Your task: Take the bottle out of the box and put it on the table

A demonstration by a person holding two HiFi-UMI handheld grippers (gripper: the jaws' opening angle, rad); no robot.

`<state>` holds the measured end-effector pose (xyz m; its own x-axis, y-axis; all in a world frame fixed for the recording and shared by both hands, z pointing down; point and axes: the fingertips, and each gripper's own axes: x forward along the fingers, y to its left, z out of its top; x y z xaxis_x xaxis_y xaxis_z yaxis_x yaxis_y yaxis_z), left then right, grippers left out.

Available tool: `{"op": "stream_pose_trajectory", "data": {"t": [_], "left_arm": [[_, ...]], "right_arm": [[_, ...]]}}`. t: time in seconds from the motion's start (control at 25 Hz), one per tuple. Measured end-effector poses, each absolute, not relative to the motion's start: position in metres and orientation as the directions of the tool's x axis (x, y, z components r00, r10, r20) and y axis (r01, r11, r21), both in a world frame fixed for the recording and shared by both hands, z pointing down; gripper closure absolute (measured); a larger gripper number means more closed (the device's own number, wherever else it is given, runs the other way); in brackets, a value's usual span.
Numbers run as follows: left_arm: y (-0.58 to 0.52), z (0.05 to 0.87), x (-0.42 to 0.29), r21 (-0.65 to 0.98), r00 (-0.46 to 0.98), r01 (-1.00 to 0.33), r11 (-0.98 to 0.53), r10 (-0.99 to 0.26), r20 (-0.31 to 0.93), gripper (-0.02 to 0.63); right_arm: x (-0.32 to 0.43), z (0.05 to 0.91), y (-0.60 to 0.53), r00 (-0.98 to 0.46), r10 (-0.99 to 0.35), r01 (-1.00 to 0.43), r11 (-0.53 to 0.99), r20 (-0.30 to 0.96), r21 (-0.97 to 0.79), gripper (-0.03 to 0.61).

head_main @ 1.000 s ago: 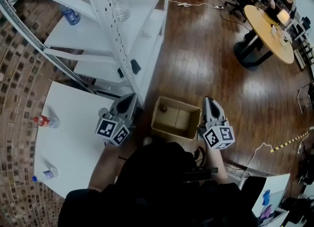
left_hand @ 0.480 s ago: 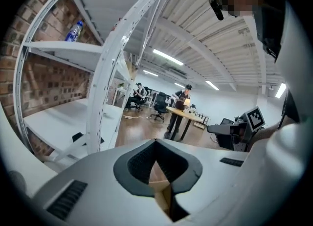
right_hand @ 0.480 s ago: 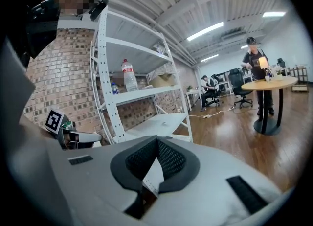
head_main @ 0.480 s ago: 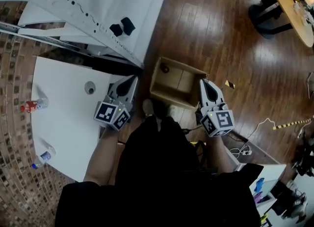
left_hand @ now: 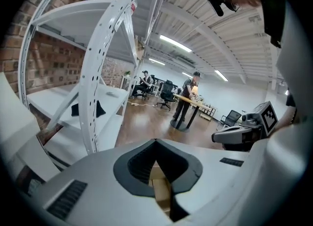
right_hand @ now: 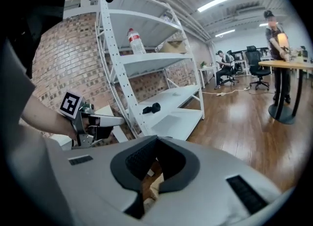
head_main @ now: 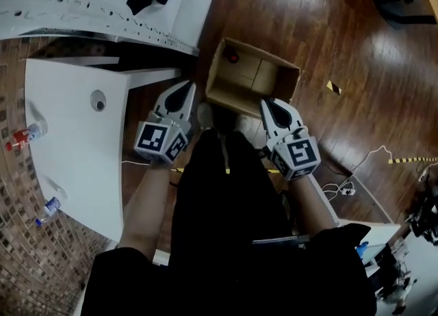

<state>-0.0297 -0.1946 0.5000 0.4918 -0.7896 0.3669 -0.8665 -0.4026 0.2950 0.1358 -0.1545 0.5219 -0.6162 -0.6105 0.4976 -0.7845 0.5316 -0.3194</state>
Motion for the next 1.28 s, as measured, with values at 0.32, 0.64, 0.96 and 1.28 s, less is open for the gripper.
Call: {"op": "stream_pose_trajectory", "data": {"t": [0.32,0.64,0.96,1.28], "left_arm": [[-0.197,0.602,-0.024,0.316,0.473,-0.878,-0.360,-0.754,0.456,0.614],[-0.211,0.775,-0.035,0.295,0.497,-0.867,-0.400,-0.696,0.517,0.612],[-0.236,0.957,-0.032,0.256,0.496,-0.859,-0.444,-0.600,0.628,0.458],[-0.233,0.981,-0.024,0.385,0.594,-0.802,-0.456,-0.555,0.582,0.545]], "right_arm": [[0.138,0.596,-0.169,-0.626,-0.586,-0.773,0.552,0.515,-0.312,0.575],[0.123,0.777,-0.190,-0.622,-0.566,-0.769,0.570,0.541,-0.289,0.575],[0.123,0.922,-0.256,-0.579,-0.648,-0.795,0.583,0.495,-0.167,0.566],[0.106,1.041,-0.264,-0.599,-0.559,-0.755,0.634,0.573,-0.170,0.475]]}}
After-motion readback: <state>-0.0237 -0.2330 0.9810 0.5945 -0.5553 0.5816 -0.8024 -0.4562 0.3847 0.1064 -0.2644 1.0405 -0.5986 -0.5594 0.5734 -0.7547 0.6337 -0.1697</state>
